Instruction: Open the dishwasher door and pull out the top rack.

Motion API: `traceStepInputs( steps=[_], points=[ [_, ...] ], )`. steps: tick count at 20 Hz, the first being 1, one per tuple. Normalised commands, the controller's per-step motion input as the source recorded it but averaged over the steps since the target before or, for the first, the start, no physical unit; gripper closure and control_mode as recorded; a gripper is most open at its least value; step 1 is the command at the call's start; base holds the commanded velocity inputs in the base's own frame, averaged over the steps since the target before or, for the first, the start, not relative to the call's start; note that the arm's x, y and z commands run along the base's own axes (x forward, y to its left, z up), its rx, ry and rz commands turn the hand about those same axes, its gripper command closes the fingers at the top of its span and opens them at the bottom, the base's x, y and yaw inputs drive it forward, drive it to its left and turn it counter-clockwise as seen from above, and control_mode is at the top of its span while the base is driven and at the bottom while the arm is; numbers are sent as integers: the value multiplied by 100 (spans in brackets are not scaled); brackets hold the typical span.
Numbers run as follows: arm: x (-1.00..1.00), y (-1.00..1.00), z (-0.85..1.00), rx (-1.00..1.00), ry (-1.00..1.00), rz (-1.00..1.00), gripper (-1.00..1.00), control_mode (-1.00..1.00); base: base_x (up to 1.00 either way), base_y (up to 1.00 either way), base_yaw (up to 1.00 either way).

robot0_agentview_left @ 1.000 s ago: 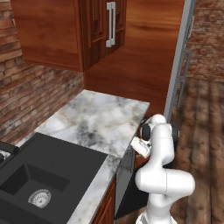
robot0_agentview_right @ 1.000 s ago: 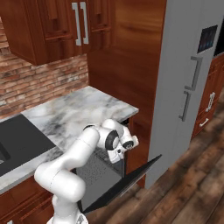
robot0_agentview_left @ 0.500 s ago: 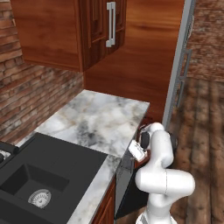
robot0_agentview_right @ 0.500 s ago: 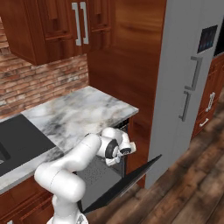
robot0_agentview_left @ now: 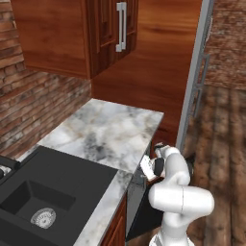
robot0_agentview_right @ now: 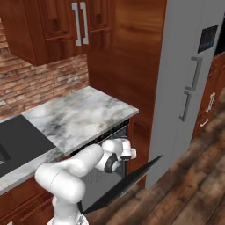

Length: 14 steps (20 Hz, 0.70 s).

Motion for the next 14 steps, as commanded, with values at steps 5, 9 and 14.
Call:
traceStepInputs(
  steps=[5,9,14],
  points=[
    [54,36,-14,0,0,-6,-100,-100,0,0,0],
    [24,37,14,3,0,-1,-100,-100,0,0,0],
    [0,2,68,11,0,0,-100,-100,0,0,0]
  ],
)
